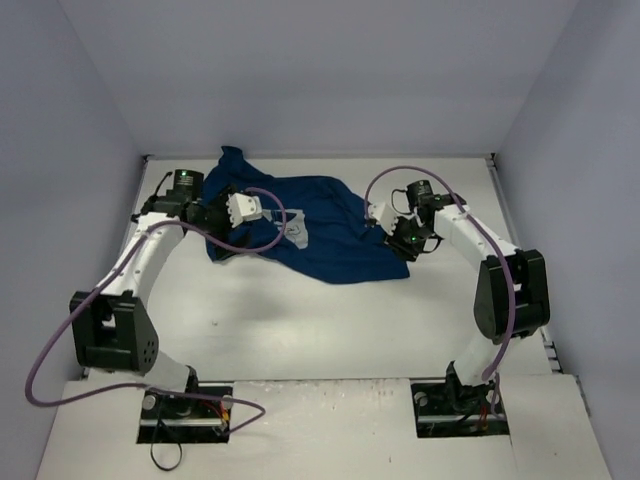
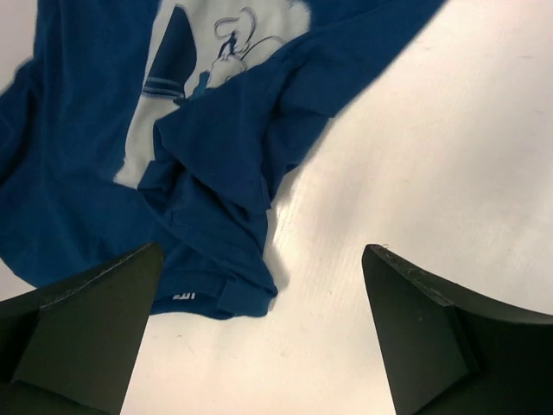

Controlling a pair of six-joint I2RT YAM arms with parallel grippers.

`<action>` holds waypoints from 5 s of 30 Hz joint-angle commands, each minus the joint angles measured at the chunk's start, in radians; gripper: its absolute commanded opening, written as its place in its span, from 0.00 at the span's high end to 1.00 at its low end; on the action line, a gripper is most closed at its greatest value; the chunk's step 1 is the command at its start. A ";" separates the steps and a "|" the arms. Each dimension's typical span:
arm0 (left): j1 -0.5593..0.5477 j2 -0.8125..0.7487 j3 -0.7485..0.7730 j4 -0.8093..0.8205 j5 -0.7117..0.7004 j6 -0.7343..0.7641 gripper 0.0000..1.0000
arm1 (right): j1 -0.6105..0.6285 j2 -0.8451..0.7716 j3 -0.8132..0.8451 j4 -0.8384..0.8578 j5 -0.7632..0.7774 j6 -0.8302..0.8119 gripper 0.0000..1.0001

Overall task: Fold and stack the t-shirts
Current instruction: Flatten out the tshirt

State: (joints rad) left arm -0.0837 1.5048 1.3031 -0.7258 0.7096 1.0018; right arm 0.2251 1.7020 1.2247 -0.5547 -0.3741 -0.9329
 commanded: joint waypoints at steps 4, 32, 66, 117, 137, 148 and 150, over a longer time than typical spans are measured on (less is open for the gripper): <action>-0.042 0.135 -0.082 0.447 -0.201 -0.304 0.13 | -0.022 -0.019 0.007 0.047 0.046 -0.006 0.71; -0.184 0.164 0.069 0.307 -0.283 -0.387 1.00 | -0.079 -0.062 -0.022 0.044 0.035 -0.018 0.71; -0.257 -0.239 -0.313 -0.221 -0.150 0.234 0.51 | -0.078 -0.041 -0.013 0.041 0.008 -0.003 0.71; -0.263 -0.042 -0.445 0.075 -0.074 0.346 0.96 | 0.532 -0.191 -0.335 0.944 -0.310 0.324 0.78; -0.223 -0.121 -0.464 0.075 -0.064 0.409 0.99 | 0.437 0.131 -0.226 1.084 -0.460 0.783 0.67; -0.222 -0.126 -0.446 0.074 -0.065 0.402 0.99 | 0.471 0.209 -0.197 0.959 -0.543 0.813 0.91; -0.219 -0.142 -0.449 0.075 -0.064 0.393 1.00 | 0.469 0.197 -0.190 0.924 -0.561 0.826 0.98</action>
State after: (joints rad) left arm -0.3131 1.4148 0.8375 -0.6382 0.6125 1.3810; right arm 0.6950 1.9203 0.9857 0.4203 -0.8601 -0.1349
